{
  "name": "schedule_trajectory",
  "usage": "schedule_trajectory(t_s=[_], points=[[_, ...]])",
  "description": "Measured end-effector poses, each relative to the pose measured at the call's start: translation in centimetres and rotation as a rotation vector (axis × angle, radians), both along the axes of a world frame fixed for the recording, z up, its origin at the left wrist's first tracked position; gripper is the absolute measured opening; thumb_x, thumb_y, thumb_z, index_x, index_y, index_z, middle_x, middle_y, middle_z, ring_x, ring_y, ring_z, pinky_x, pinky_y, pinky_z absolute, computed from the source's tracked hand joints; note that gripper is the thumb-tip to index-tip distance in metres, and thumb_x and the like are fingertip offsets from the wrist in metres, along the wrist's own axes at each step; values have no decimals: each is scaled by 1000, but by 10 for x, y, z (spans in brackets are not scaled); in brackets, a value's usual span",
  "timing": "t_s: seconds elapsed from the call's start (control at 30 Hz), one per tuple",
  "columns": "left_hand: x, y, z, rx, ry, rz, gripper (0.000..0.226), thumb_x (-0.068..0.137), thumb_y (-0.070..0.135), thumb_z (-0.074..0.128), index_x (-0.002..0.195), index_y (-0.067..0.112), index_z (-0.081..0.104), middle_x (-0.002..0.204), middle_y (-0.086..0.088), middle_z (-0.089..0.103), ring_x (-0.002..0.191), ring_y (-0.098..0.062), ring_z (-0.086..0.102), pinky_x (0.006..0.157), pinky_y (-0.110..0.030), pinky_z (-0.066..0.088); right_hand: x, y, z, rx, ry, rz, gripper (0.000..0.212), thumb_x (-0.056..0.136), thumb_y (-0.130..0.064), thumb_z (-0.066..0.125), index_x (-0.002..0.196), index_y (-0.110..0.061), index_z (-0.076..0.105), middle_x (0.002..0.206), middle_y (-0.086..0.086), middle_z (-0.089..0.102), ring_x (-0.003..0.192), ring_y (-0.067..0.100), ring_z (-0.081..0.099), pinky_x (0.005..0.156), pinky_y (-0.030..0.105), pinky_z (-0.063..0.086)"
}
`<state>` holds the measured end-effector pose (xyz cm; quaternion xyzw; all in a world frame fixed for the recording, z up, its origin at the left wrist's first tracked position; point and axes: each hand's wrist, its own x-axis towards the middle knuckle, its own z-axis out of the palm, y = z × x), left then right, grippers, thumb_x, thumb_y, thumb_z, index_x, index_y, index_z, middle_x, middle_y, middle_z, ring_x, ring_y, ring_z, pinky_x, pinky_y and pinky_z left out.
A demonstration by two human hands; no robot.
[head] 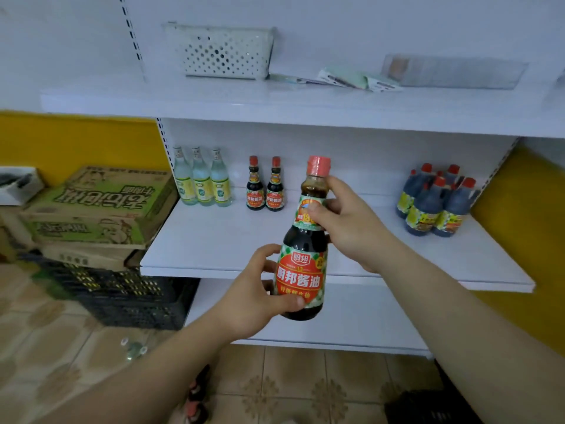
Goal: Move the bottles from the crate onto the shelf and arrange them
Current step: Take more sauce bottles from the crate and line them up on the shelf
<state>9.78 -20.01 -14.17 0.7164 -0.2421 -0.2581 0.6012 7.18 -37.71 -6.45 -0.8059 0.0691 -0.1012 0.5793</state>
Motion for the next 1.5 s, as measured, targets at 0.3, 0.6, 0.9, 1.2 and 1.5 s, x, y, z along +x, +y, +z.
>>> schedule_trajectory(t_s=[0.3,0.6,0.9,1.2,1.5], points=[[129,-25,-83,156,9,113,71,70,14,81,123,36,40,123,5,54,107,-12,59,85,-26,52,138,-21,-83,-4,51,113,40,96,-16,53,127,-40,42,119,-9,62,115,9,57,100,36,47],[242,-43,-175,174,-7,128,68,68,3,81,111,37,41,103,15,57,92,-4,61,76,-17,51,238,-20,-175,-56,122,32,42,97,-15,49,125,-42,35,127,-4,58,115,15,57,104,42,44],[308,-55,-239,164,-68,141,78,68,12,82,130,25,38,97,21,55,84,6,57,70,-7,44,300,-17,-239,-183,45,1,48,94,-19,52,135,-37,35,129,-5,57,116,15,56,104,44,44],[364,-77,-257,177,-173,185,80,72,14,79,137,24,35,99,20,52,93,-5,54,84,-21,42,351,-33,-254,-297,-49,-9,59,88,-16,63,138,-28,33,121,-6,59,111,11,59,100,39,48],[408,-88,-272,176,-239,240,78,77,10,74,141,24,31,115,12,52,109,-13,54,94,-29,44,403,-42,-263,-373,-99,-10,72,86,-16,65,145,-27,27,120,-6,60,108,11,61,95,39,51]])
